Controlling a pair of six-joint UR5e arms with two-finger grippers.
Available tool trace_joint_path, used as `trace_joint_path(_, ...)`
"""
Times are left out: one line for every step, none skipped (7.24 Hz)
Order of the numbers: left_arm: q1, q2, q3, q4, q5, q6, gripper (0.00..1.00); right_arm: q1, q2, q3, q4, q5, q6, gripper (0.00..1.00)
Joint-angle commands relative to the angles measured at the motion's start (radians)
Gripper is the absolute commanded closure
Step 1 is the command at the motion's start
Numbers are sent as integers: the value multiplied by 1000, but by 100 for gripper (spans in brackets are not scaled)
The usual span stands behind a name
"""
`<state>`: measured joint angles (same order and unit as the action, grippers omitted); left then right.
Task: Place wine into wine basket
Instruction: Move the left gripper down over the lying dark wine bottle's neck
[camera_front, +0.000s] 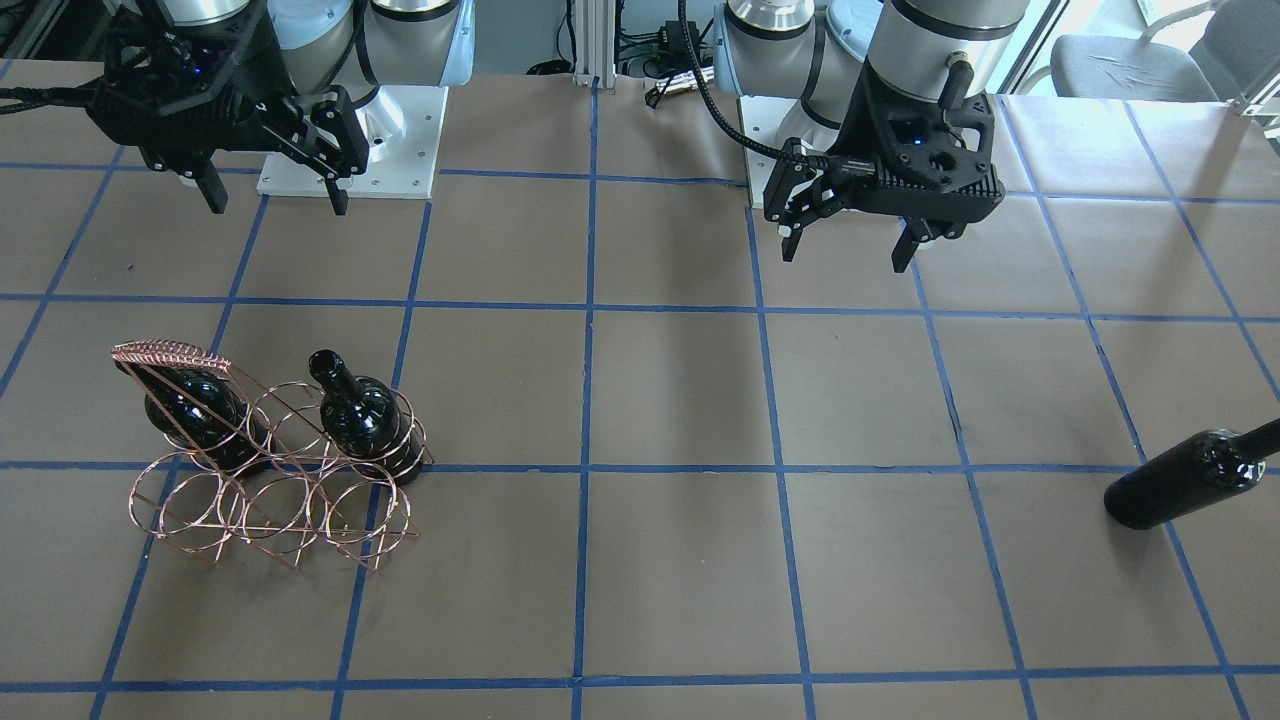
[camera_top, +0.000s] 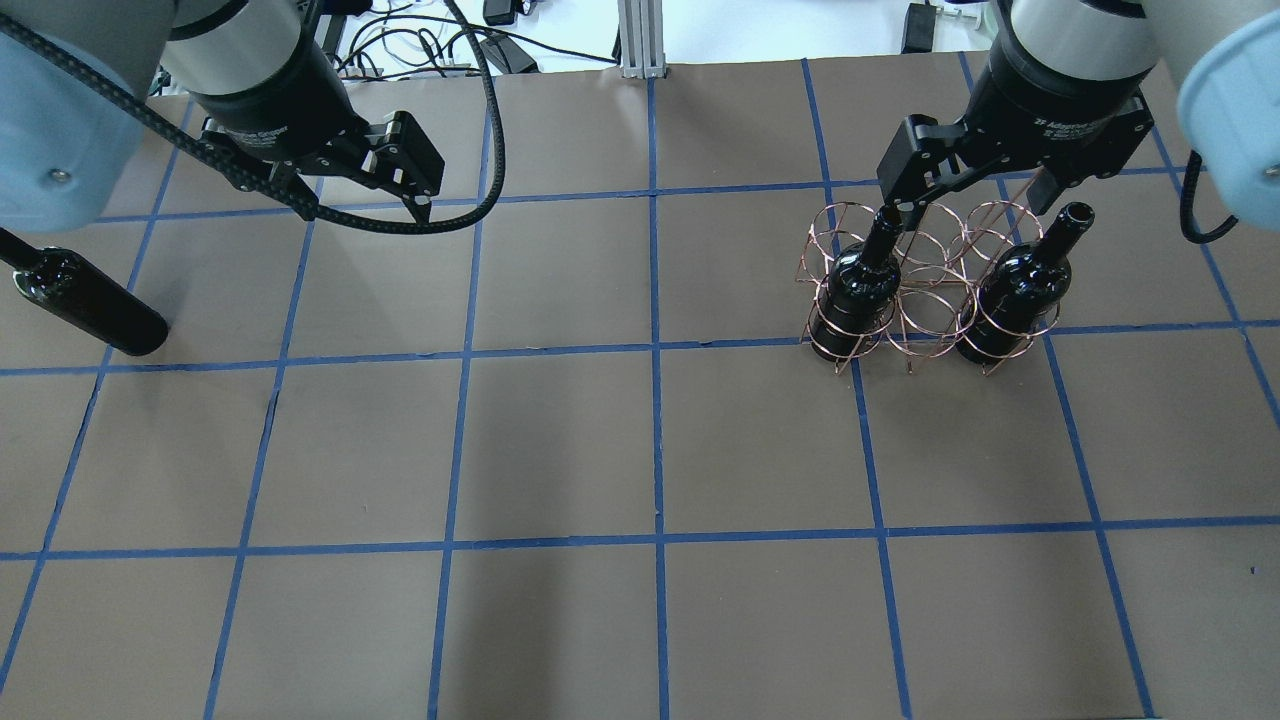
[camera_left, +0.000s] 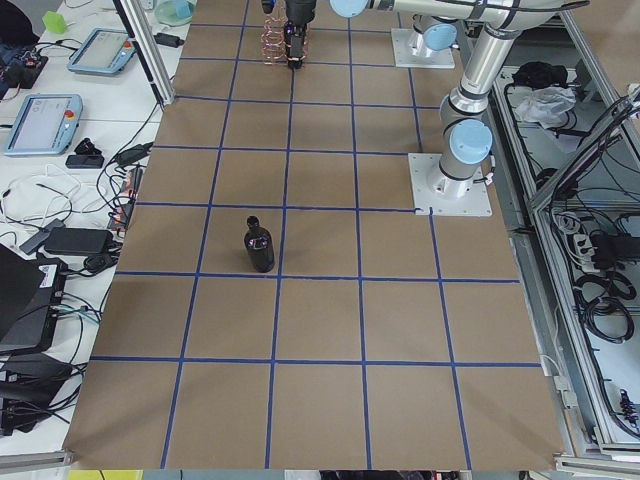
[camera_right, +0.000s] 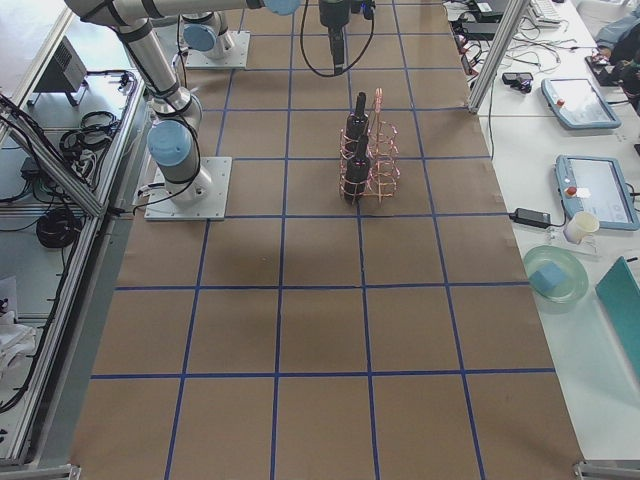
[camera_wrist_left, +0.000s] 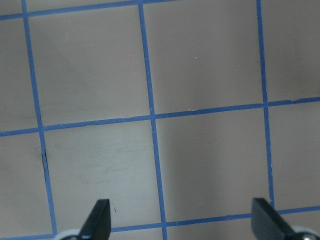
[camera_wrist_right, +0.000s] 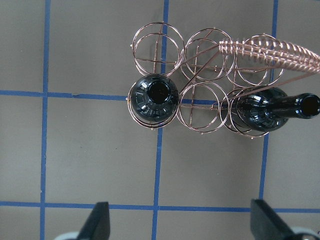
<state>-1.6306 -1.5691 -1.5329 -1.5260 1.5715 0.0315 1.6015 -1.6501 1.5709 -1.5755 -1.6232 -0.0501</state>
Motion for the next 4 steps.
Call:
trace_joint_path(9, 1, -7, 4, -1, 1, 0, 3, 1, 0, 0, -1, -25, 0)
trace_joint_path(8, 1, -7, 3, 1, 1, 0, 3, 0, 0, -1, 2, -24, 0)
trace_joint_path(12, 1, -7, 3, 2, 1, 0, 3, 0, 0, -8, 2, -24, 0)
trace_joint_path(14, -3, -9, 3, -1, 1, 0, 3, 0, 0, -3, 2, -25, 0)
